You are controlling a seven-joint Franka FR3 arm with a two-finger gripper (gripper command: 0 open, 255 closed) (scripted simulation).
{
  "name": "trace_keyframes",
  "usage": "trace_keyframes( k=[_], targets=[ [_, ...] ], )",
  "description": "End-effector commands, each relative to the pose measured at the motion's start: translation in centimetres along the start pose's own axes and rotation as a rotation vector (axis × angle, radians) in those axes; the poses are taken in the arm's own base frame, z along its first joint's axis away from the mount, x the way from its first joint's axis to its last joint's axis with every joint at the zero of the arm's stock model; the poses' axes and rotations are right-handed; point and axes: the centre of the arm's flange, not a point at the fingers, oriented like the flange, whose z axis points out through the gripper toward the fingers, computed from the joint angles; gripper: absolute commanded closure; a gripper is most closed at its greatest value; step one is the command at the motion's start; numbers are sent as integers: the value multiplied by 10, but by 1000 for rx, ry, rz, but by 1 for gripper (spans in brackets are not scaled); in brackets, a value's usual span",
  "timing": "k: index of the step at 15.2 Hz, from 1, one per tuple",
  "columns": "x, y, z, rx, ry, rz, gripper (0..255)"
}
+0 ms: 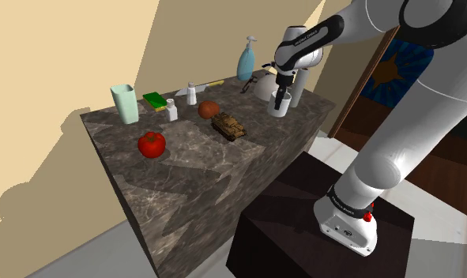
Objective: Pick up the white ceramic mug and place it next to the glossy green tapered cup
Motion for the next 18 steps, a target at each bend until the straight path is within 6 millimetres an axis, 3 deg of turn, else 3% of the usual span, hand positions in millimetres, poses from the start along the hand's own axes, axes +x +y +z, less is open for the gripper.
trace_keyframes(
  k=[1, 5, 6, 15, 18],
  targets=[
    [0, 0, 1, 0, 0, 0, 0],
    [0, 0, 1, 0, 0, 0, 0],
    [0, 0, 1, 0, 0, 0, 255],
    [0, 0, 1, 0, 0, 0, 255],
    [-1, 0, -15, 0, 0, 0, 255]
  ],
)
